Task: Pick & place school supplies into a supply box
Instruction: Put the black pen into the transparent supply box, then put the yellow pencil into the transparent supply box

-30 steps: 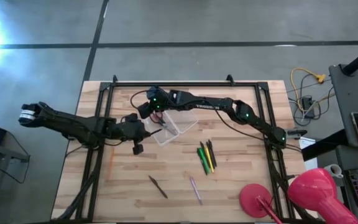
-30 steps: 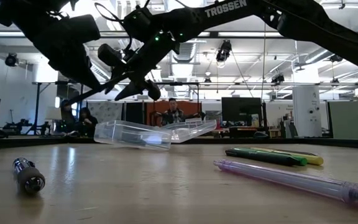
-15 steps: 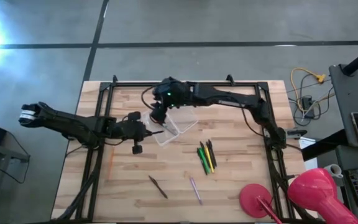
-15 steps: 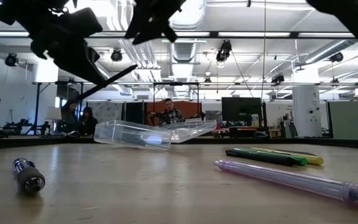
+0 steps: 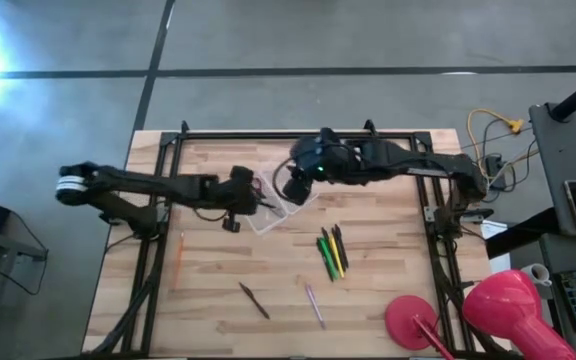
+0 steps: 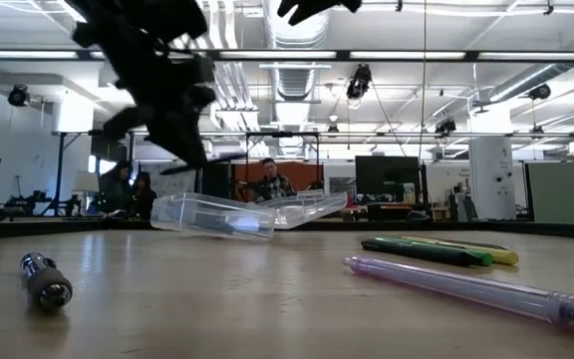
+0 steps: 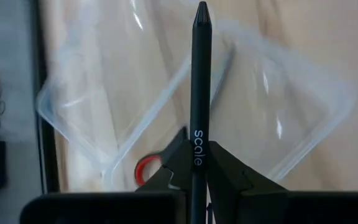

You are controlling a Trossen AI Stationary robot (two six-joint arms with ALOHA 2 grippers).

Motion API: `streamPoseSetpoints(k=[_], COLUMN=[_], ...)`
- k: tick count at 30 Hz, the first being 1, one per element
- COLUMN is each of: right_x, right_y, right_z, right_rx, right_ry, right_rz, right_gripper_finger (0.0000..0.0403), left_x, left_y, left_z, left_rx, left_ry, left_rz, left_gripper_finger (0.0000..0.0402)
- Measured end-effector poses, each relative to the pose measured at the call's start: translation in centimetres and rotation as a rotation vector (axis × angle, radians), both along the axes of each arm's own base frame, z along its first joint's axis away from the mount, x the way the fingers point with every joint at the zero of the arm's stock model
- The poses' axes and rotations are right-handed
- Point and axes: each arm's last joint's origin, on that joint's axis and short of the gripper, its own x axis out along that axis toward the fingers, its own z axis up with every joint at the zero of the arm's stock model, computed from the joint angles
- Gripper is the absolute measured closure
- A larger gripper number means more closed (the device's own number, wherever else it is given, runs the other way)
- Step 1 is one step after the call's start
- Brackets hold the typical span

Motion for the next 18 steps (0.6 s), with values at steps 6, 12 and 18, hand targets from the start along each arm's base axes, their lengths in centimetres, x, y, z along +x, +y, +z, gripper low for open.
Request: streamPoseSetpoints(k=[6,12,18], right_x=[-1.0,-1.7,-2.0], right_y=[2.0,4.1,5.1], right_z=[-2.2,-4.0,-5.0], right_rx=[0.07,0.07,0.046], right_ry=[0.024,0.065,0.132], right_rz=[-0.029,-0.041,0.005], right_gripper_finger=[0.0271,0.027,0.0275], left_x=[3.0,4.4,4.3], left_y=[1.0,1.2,1.2], left_z=[-1.8,-3.1,-2.7], left_rx=[0.064,0.063,0.081], left_ry=[0.255,0.373,0.363], left_rz=[-0.126,-0.163,-0.112], left_gripper_finger=[0.0389,0.0376,0.0338])
